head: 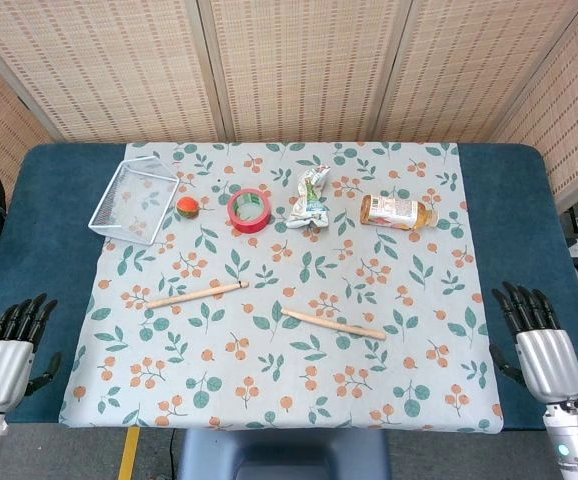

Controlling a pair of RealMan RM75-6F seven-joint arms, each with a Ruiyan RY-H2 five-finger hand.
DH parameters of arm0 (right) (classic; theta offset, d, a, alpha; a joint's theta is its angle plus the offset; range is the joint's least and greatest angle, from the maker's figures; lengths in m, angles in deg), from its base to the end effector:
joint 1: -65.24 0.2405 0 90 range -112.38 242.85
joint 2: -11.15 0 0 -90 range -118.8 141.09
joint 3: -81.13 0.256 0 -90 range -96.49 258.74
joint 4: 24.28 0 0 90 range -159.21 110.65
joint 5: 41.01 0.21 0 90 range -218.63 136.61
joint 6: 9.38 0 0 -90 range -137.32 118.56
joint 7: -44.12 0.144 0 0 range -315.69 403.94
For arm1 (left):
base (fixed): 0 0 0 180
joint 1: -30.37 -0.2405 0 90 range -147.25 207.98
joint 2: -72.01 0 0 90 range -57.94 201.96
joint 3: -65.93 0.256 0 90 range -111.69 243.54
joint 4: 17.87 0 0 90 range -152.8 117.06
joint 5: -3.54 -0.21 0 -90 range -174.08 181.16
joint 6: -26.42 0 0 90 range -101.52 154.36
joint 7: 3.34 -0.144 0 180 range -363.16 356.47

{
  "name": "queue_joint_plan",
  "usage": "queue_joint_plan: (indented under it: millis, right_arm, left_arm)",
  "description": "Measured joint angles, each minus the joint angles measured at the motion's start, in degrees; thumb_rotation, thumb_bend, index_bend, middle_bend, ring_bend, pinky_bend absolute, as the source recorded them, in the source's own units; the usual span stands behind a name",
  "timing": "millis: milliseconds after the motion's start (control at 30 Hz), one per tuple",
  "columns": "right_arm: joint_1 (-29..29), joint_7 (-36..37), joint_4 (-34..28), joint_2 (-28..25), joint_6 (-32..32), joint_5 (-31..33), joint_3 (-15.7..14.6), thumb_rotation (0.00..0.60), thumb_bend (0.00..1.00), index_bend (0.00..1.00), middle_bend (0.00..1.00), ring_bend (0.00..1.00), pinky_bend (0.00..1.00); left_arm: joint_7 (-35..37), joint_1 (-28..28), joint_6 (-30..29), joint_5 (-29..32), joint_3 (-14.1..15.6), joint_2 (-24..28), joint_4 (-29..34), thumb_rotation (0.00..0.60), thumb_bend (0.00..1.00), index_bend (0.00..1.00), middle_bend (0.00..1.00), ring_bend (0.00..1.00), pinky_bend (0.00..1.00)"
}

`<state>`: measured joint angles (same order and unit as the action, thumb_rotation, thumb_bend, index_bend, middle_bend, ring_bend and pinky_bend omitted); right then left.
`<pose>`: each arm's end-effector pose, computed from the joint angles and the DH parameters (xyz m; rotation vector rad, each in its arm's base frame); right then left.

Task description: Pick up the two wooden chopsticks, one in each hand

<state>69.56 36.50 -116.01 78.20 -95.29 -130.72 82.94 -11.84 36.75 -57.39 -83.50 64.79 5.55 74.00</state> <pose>-0.3021 -0.1738 0.1395 1.4674 -0.8114 0.8626 -0.3053 0.1825 0.1385 -1.4853 -0.8245 -0.8175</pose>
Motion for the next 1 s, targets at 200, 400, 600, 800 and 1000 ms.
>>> queue_joint_plan:
  millis: [200,400,600,800,1000]
  right_arm:
    - [-0.19,0.06,-0.45,-0.20,-0.44,0.04,0.12,0.600,0.28,0.00,0.00,0.00,0.00]
    - [-0.43,-0.34,-0.70,-0.15,-1.09,-0.70,-0.04,0.600,0.28,0.00,0.00,0.00,0.00]
    - [-0.88,0.01,-1.02,-0.56,-2.47,-1.22,0.11,0.600,0.28,0.00,0.00,0.00,0.00]
    - [-0.87,0.82,-0.93,-0.63,-2.12,-1.13,0.12,0.600,0.28,0.00,0.00,0.00,0.00]
    - [-0.78,1.36,-1.00,-1.02,-1.65,-1.37,-0.17,0.600,0.28,0.00,0.00,0.00,0.00]
  left_arm:
    - [-0.08,0.79,1.12,-0.96,0.42,-1.13,-0.11,0.600,0.42,0.00,0.03,0.00,0.10]
    - [0.22,2.98,1.64,-2.31,-0.81,-6.45,-2.75,0.600,0.42,0.09,0.20,0.08,0.10]
    - [-1.07,7.46,6.53,-0.82,-3.17,-12.93,-5.92,0.600,0.42,0.16,0.27,0.11,0.10]
    - [-3.82,11.85,11.67,2.24,-5.33,-19.73,-9.93,0.600,0.42,0.22,0.33,0.13,0.10]
    - [-5.24,15.68,16.19,5.73,-7.01,-25.34,-15.71,0.600,0.42,0.26,0.30,0.13,0.10]
